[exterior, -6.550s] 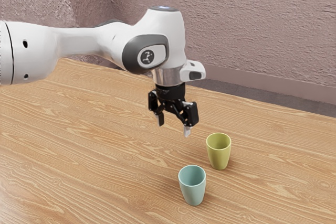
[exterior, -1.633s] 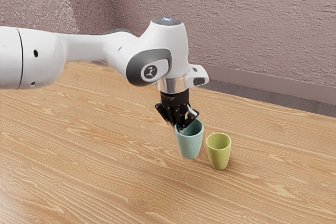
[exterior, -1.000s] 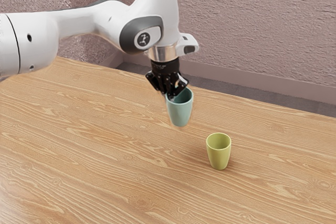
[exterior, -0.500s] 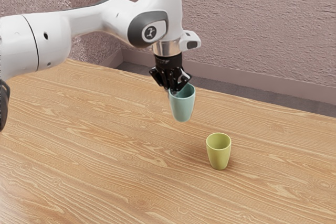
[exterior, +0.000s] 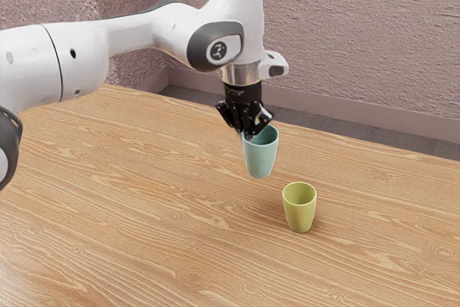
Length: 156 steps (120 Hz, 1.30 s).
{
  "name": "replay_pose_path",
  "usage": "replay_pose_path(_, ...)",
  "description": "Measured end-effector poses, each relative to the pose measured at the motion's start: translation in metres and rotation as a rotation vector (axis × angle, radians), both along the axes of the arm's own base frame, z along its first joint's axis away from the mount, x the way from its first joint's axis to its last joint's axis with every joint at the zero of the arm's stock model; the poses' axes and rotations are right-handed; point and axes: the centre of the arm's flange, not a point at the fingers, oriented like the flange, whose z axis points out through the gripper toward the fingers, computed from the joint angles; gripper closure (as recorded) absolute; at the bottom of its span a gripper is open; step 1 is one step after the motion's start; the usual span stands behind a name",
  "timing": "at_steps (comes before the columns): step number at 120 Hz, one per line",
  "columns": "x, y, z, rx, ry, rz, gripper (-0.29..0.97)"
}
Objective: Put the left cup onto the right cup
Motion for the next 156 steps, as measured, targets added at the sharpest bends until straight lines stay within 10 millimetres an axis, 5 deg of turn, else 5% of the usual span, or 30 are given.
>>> replay_pose_path(103, -0.003, -0.052, -0.010, -0.051, 0.006, -0.041, 0.78)
replay_pose_path(156, 0.002, -0.056, -0.030, -0.059, 0.021, -0.022, 0.78)
